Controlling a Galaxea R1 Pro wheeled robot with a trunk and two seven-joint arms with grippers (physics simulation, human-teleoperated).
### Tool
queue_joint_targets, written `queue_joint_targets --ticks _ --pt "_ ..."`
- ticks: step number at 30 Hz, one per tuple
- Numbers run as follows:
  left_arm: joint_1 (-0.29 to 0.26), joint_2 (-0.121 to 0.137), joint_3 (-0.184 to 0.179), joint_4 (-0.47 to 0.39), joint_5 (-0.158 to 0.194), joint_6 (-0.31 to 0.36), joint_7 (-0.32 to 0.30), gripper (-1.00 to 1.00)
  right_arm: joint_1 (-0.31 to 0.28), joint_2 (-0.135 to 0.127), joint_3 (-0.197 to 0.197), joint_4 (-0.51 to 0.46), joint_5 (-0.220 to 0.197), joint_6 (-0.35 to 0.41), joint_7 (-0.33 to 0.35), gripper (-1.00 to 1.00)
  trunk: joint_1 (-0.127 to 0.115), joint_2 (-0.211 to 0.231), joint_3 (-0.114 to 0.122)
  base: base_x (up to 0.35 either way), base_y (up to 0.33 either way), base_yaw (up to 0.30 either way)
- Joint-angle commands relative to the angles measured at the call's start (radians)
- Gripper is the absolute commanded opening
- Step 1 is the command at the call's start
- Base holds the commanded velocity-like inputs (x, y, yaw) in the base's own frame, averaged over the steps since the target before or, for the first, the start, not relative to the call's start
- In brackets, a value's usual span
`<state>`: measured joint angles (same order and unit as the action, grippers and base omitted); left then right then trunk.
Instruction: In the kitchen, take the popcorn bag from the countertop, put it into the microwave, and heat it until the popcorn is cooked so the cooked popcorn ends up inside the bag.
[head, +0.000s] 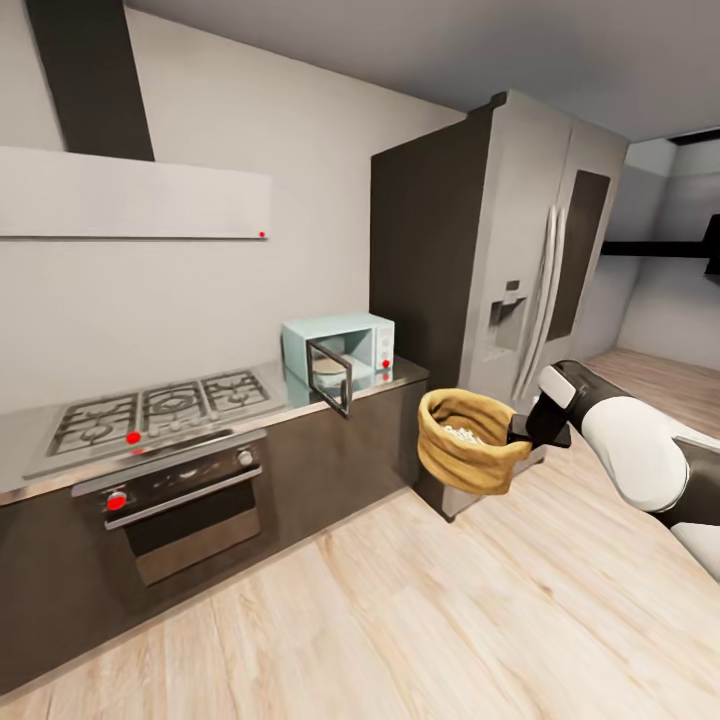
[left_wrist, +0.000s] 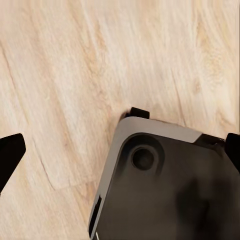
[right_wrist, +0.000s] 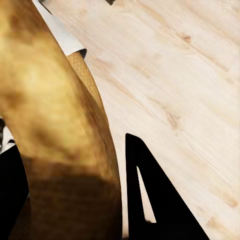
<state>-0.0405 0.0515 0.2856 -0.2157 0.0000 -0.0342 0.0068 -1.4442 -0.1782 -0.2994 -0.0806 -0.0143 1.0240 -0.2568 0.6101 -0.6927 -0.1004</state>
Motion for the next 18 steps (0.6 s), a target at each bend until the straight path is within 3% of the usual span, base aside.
queue_joint_targets --ticks 1,18 --pt "-0.001 0.0 0.001 0.001 0.0 -0.003 0.001 1.0 -0.001 0.0 -0.009 -0.001 -0.003 0.002 -0.009 -1.0 0.001 -0.001 -0.002 0.34 0.0 0.0" --pt "-0.001 0.001 0.001 0.001 0.0 -0.004 0.001 1.0 -0.001 0.002 -0.009 0.03 -0.004 -0.001 -0.004 -1.0 0.001 -0.001 -0.002 0.34 0.0 0.0"
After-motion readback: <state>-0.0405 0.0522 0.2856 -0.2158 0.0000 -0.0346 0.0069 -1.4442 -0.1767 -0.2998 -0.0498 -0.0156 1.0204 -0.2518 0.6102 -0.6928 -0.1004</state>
